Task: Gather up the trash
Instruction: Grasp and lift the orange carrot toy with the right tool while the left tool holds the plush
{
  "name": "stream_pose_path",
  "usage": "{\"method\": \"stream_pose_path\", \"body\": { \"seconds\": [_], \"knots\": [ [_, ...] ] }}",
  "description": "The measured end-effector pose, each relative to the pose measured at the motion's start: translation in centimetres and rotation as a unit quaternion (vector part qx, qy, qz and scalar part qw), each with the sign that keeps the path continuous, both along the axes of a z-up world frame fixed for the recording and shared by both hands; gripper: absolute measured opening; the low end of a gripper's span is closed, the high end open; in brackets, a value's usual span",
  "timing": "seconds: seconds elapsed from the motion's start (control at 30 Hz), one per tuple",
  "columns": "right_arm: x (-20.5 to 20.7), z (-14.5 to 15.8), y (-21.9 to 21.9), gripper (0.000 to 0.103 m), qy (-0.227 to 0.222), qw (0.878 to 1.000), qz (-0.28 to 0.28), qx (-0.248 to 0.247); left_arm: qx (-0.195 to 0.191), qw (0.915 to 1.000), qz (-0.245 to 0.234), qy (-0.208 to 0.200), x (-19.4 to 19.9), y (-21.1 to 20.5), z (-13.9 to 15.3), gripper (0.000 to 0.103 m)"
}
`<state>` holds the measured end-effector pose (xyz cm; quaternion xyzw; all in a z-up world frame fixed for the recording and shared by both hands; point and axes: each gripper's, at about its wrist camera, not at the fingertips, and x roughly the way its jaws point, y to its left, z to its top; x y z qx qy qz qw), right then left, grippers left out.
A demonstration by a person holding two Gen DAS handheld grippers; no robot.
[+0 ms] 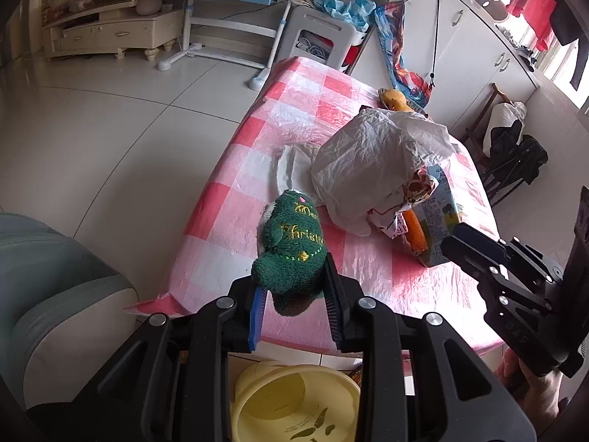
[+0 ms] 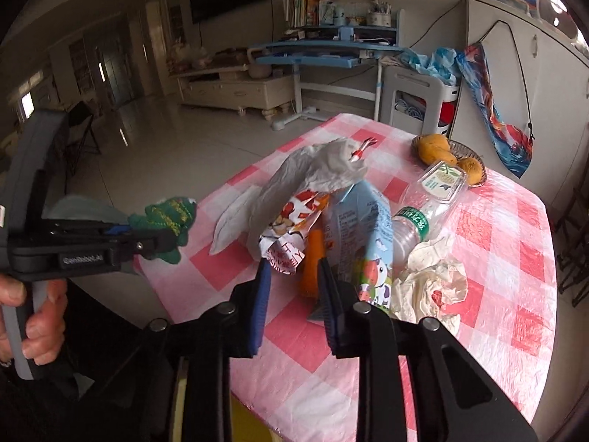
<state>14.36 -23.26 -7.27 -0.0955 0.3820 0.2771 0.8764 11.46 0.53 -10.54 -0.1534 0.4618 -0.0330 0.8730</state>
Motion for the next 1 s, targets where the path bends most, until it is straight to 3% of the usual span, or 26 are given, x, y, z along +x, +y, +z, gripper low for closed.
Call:
{"method": "stream_pose_path", "body": {
  "seconds": [0.13, 0.27, 0.37, 0.63, 0.9, 1.0],
  "knots": [
    [1.4, -1.6, 1.1, 0.025, 0.013, 0.999, 0.003, -0.046, 0.006, 0.9999, -0.01, -0.009, -0.4, -0.5, 0.4, 0.027],
    [2.0, -3.9, 2.2, 0.025, 0.009, 0.992, 0.005, -0.123, 0.01, 0.9996, -0.019, -0.017, -0.7, -1.0, 0.9, 0.027],
    [2.1, -4.5, 2.1, 0.025, 0.005, 0.99, 0.002, -0.139, 0.006, 0.9996, -0.023, -0.018, -0.8, -1.0, 1.1, 0.028],
    [2.8, -4.0, 0.9, 0.014, 0.024, 0.995, -0.007, -0.095, 0.004, 0.9994, -0.029, -0.022, -0.9, -1.2, 1.4, 0.028],
    [0.2, -2.1, -0.1, 0.013, 0.017, 0.998, -0.025, -0.048, 0.009, 0.9988, -0.037, -0.031, -1.4, -1.5, 1.8, 0.028],
    [-0.8, -1.1, -1.1, 0.013, 0.014, 0.999, -0.035, -0.009, 0.019, 0.9982, -0.042, -0.039, -1.9, -1.9, 2.1, 0.028]
  ]
}}
